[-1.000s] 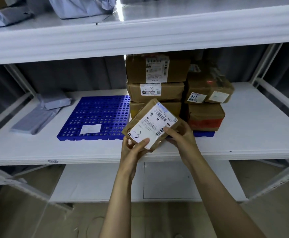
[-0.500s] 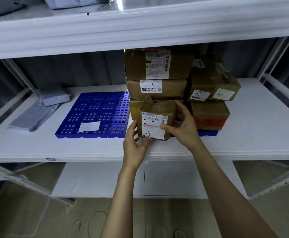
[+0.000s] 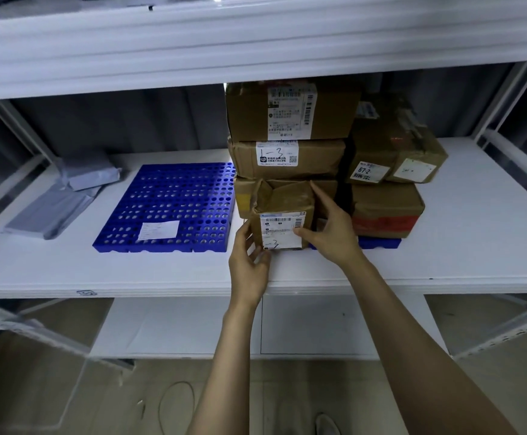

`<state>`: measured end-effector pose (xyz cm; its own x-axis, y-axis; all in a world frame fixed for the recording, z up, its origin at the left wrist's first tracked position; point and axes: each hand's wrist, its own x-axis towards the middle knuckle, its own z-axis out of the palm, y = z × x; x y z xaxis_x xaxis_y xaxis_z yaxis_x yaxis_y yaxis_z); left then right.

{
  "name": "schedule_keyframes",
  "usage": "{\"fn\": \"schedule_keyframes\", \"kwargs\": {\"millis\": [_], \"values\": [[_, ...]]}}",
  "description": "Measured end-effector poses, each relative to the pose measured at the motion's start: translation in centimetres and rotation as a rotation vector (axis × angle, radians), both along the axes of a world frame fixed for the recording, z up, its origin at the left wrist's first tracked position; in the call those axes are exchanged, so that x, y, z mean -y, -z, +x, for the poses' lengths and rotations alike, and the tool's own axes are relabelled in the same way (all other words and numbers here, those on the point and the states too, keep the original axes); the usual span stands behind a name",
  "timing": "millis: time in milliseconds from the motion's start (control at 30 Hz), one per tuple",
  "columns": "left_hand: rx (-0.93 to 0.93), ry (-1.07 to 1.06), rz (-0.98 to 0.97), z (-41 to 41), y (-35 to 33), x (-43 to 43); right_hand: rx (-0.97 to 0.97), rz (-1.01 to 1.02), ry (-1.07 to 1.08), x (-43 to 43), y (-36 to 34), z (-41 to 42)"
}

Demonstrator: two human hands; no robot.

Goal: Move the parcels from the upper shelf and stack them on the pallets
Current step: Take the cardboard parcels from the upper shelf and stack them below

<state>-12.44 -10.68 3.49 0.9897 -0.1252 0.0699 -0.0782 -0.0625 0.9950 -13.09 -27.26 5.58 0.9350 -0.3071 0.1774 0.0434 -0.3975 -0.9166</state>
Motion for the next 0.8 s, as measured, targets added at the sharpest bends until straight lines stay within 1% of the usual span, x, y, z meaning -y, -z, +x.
{"fn": "schedule_keyframes", "kwargs": {"millis": [200,367,467,567,667,800], "values": [[0.050,-0.056,0.006,-0.1,0.2,0.3,0.038,0.015,0.091,-0.7,0.8,-0.9],[0.119,-0.113,0.055,-0.5,-0.1,0.4,0.051,0.138,0.110,-1.1,1.2,-1.3],[0.221,-0.139,0.114,-0.3,-0.5,0.1,0.063,0.242,0.080,-1.5,2.0,-1.4],[0.367,-0.128,0.186,0.1,-0.8,-0.1,0.023,0.276,0.096,-1.9,2.7,-1.5],[0.469,-0.100,0.231,0.4,-0.9,-0.2,-0.017,0.198,0.145,-1.9,2.7,-1.7],[0.512,-0.098,0.270,0.7,-0.9,0.1,-0.040,-0.023,0.240,-1.3,2.9,-1.7]]}}
